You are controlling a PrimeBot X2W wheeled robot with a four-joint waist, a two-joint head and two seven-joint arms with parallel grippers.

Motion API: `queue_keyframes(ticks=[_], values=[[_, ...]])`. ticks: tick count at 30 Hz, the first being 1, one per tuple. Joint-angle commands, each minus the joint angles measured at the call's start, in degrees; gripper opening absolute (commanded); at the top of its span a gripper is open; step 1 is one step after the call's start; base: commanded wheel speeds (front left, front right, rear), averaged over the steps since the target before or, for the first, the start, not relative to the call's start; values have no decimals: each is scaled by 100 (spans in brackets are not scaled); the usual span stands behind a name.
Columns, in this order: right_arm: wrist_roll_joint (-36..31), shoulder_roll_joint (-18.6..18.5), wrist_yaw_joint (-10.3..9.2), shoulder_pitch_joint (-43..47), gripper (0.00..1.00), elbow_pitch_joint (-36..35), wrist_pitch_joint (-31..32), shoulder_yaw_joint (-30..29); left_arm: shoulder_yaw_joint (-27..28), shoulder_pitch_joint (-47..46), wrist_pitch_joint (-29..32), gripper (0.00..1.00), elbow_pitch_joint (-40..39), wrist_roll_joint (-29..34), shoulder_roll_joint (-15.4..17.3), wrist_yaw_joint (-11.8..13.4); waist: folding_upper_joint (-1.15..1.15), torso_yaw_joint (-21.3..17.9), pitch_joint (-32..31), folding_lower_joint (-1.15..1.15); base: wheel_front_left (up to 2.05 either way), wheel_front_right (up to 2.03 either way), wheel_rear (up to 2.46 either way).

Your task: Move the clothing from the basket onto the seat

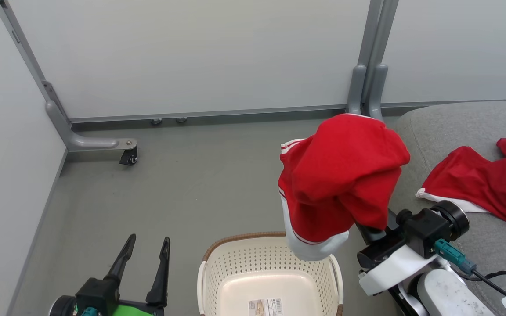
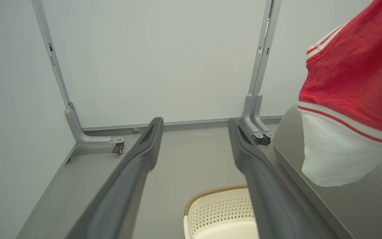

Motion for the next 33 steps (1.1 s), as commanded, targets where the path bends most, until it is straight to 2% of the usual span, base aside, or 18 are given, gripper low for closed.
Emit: queue_keyframes(ticks=[1, 17, 28, 33], values=[[-32, 26, -10, 71, 0, -33, -17, -41, 50, 128, -1, 100, 21, -3, -42, -15, 0, 0, -3, 0, 0, 0, 0], [-40, 65, -10, 179, 0, -38, -17, -135, 197, 323, -1, 100, 351, 64, -234, -16, 0, -19, -9, 0, 0, 0, 0], [-30, 89, -10, 173, 0, -39, -17, -159, 120, 301, -1, 100, 362, 97, -216, -16, 0, -54, 12, 0, 0, 0, 0], [-41, 39, -10, 108, 0, -44, -17, -104, 66, 308, -1, 100, 377, 86, -213, -16, 0, -200, 30, 0, 0, 0, 0]])
